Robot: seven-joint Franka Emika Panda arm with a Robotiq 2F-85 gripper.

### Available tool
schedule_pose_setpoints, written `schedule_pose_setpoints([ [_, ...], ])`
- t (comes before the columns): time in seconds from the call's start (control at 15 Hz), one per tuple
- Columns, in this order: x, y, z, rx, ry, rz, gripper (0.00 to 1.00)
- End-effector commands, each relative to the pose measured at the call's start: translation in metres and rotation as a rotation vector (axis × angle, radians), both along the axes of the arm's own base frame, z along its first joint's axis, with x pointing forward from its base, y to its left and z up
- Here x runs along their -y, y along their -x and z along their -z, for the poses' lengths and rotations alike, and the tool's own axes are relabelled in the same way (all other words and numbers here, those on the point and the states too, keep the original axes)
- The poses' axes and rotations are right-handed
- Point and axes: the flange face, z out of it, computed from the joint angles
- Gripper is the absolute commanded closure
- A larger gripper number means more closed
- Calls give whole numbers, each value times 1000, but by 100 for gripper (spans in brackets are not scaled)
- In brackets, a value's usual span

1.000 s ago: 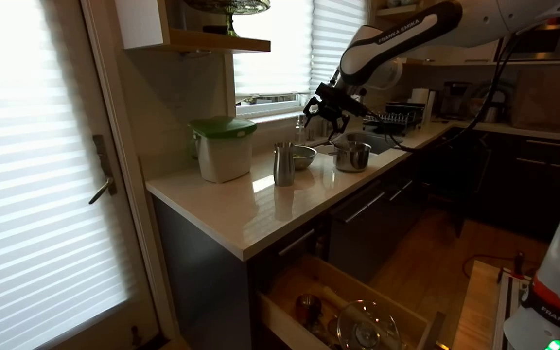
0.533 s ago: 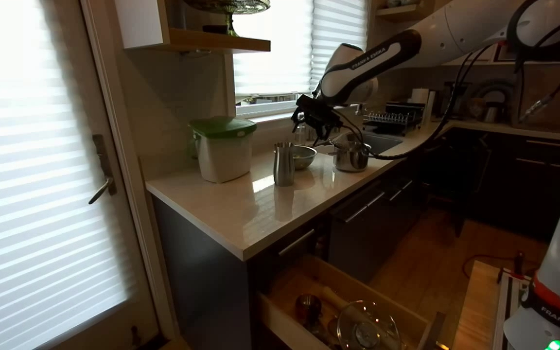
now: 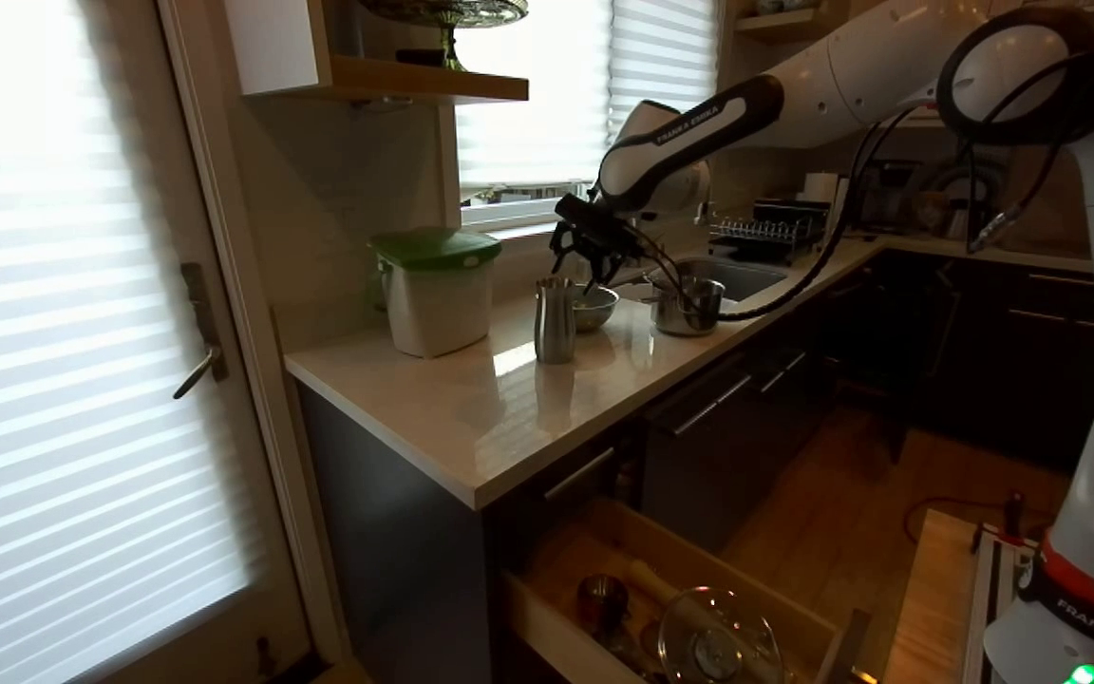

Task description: Move the silver bottle to the left

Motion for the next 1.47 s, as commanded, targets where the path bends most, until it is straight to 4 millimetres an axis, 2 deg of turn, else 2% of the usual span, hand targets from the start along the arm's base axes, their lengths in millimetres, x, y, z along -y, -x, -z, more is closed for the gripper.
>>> schedule_pose_setpoints([
  [0.0, 4, -11, 10, -28, -48, 1, 54],
  [0.2, 3, -12, 15, -46, -69, 1, 77],
  [0.4, 0, -8, 11, -72, -85, -9, 98],
  [0.73, -6, 5, -6, -85, -81, -43, 99],
  [0.87, -23, 5, -16, -70, -69, -114, 99],
  [1.13, -73, 10, -38, -73, -18, -354, 99],
  [1.2, -60, 2, -25, -70, -12, -263, 96],
  [1.27, -72, 4, -30, -72, -9, -305, 96],
  [1.4, -80, 6, -36, -68, -4, -336, 96],
])
